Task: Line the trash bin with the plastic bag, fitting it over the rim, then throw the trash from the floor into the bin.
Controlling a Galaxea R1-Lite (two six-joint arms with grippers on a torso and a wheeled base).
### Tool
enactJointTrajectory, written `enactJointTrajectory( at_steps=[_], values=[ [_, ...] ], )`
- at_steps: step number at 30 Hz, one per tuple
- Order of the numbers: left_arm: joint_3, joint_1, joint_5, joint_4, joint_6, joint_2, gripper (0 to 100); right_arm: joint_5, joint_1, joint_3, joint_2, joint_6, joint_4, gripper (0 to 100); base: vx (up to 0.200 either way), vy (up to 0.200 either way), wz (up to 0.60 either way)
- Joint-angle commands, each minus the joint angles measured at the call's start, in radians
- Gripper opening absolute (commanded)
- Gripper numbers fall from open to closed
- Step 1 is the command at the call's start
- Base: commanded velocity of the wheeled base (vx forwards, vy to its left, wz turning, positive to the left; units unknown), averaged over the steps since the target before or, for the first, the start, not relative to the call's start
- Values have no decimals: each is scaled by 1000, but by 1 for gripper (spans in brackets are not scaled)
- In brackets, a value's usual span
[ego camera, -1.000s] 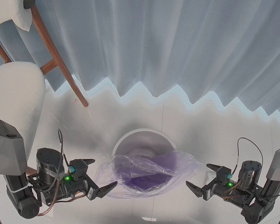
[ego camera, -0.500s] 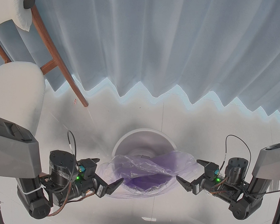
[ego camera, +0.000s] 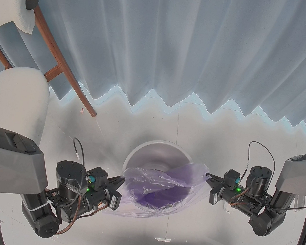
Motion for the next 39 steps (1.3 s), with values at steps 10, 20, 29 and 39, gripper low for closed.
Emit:
enactJointTrajectory(
  at_steps=[10,20,29,39],
  values=[
    [-82,71,-191,-37,-79,-92,0,8,6,-157,-48,319,-10,0,0,0,0],
    [-123,63,-189,-16,-72,-90,0,52,5,-183,-93,348,79,0,180,0,0],
    [-137,12,-13,-16,-294,-78,0,47,3,-217,-133,551,200,0,67,0,0],
    [-93,66,-5,-34,-299,-1,0,47,-6,-240,-61,635,211,0,0,0,0]
  ],
)
